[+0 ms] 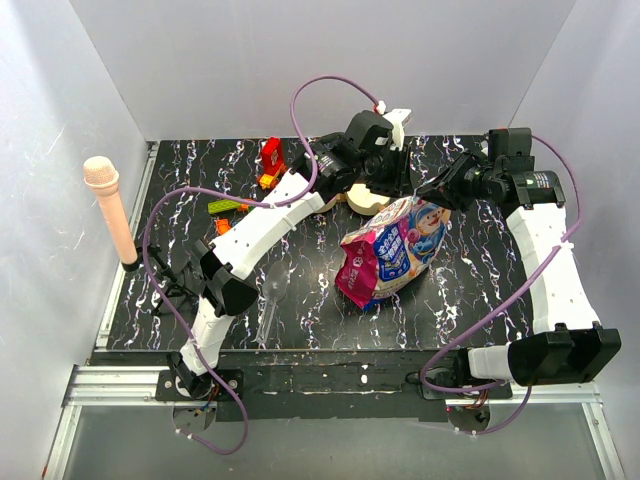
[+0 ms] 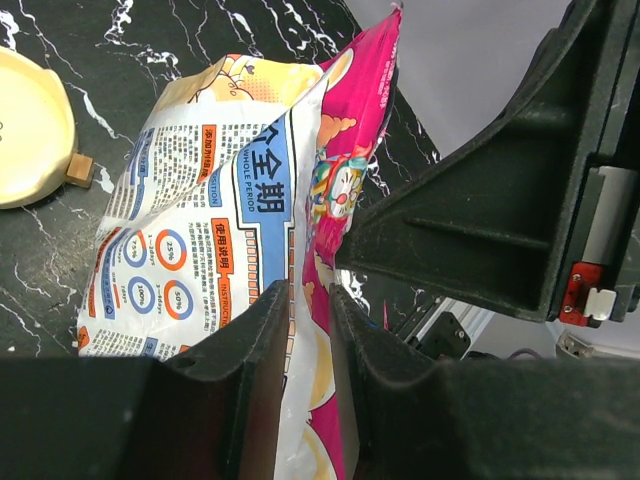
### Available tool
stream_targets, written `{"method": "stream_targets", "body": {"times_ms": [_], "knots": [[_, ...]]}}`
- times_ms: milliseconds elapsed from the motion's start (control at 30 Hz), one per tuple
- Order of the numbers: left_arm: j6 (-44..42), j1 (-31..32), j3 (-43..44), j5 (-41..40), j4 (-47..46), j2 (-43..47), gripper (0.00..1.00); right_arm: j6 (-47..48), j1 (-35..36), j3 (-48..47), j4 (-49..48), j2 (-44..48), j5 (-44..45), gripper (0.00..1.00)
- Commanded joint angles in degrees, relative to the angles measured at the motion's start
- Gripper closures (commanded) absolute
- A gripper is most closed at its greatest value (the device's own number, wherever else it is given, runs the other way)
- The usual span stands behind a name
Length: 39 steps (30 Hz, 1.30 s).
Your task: Serve the pet food
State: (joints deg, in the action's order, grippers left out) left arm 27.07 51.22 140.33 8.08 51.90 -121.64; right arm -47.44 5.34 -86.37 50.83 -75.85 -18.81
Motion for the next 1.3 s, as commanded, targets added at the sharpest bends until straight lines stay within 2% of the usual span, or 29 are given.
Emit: {"method": "stream_targets", "body": {"times_ms": [0,33,67,167,267,333,533,567,633,733,800,1067,1267], "knots": [[-0.5,0.3,1.7,0.4,2.5,-0.7,0.78,0.8,0.5,0.1,1.4,-1.2,3.2,0.82],[-0.5,0.3,2.0,0.3,2.6,-0.8,0.75,1.1,0.9,0.0,1.6,-1.3,3.5,0.93],[-0.4,0.3,2.2,0.3,2.9,-0.9,0.70,1.3,1.3,-0.2,1.9,-1.3,3.6,0.99],[0.0,0.5,2.5,-0.1,3.1,-0.9,0.57,1.8,1.8,-0.4,2.4,-1.0,2.6,0.99],[-0.1,1.4,2.1,-0.7,3.6,-0.8,0.50,1.8,1.7,-0.4,0.1,0.7,0.5,0.99],[-0.4,1.8,1.3,-1.6,3.8,-0.6,0.49,1.7,1.4,-1.3,0.0,1.2,0.0,0.99],[-0.3,1.9,1.9,-5.2,5.7,-0.7,0.55,1.3,1.0,-2.8,1.2,0.8,-1.1,0.99],[-0.1,1.9,2.5,-5.3,5.7,-0.6,0.52,1.5,1.1,-2.7,1.4,0.9,-1.1,0.99],[0.7,1.9,3.5,-5.1,5.1,-0.3,0.35,2.3,1.0,-2.8,1.9,0.5,-1.1,0.99],[1.8,2.0,3.1,-4.6,3.3,0.5,0.26,3.2,1.1,-3.4,2.2,0.7,-1.1,0.99],[1.8,2.0,2.8,-5.0,2.9,0.6,0.27,3.3,1.1,-3.7,2.4,1.0,-1.1,0.99],[-1.8,2.0,4.4,-10.9,5.6,-1.8,0.52,2.3,1.1,-3.4,2.9,1.8,-1.9,0.99],[-4.1,2.0,6.2,-13.6,8.0,-3.0,0.65,2.3,1.1,-3.8,4.6,2.2,-0.1,0.99]]}}
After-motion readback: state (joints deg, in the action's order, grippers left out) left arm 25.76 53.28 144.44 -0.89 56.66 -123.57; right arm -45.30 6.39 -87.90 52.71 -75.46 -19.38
